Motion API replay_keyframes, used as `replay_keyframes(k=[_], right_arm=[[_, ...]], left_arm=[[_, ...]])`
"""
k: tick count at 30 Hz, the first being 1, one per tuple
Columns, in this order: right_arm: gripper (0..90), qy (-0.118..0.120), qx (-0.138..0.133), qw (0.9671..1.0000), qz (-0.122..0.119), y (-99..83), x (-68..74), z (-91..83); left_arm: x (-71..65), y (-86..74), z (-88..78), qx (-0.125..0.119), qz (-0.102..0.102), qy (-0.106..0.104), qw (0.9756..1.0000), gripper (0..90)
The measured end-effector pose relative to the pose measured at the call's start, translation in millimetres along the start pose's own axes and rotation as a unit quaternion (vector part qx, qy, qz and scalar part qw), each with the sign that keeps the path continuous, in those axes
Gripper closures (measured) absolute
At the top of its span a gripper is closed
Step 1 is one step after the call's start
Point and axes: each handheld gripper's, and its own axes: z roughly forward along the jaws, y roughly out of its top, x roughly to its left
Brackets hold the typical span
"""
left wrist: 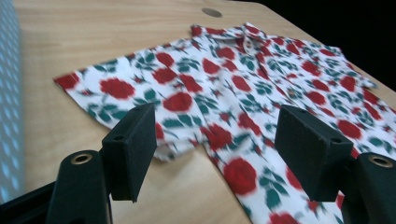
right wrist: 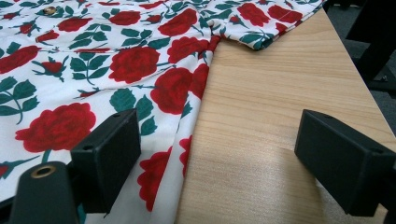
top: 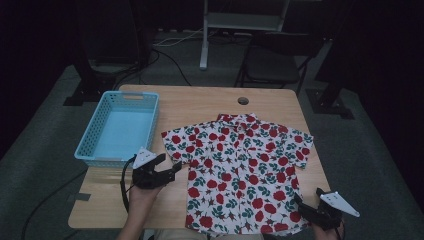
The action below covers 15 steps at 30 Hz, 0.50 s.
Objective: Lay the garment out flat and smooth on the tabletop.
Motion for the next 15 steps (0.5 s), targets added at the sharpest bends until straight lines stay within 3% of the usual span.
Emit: replay_keyframes(k=[8,10,12,15], right_arm=[[13.7,-0.001,-0.001,1.0,-0.001,-0.1,0.0,0.1],[13.7,-0.001,0.0,1.0,0.0,-0.1,0.2,0.1],[13.7,-0.001,-0.001,1.0,-0.001,-0.2,0.1,0.2],[13.7,-0.001,-0.001,1.0,-0.001,-0.2,0.1,0.2]], left_arm=[[-0.9,-31.0,-11.9,0.008,-0.002,0.002,1.0,28.4],[-0.9,-37.1,-16.4,0.003,-0.004,0.007,1.0,28.2],[-1.7,-42.9,-19.6,0.002,-0.003,0.016,0.9999,19.2],[-4.2,-53.7,-24.5,-0.002,0.001,0.029,0.9996,19.0]])
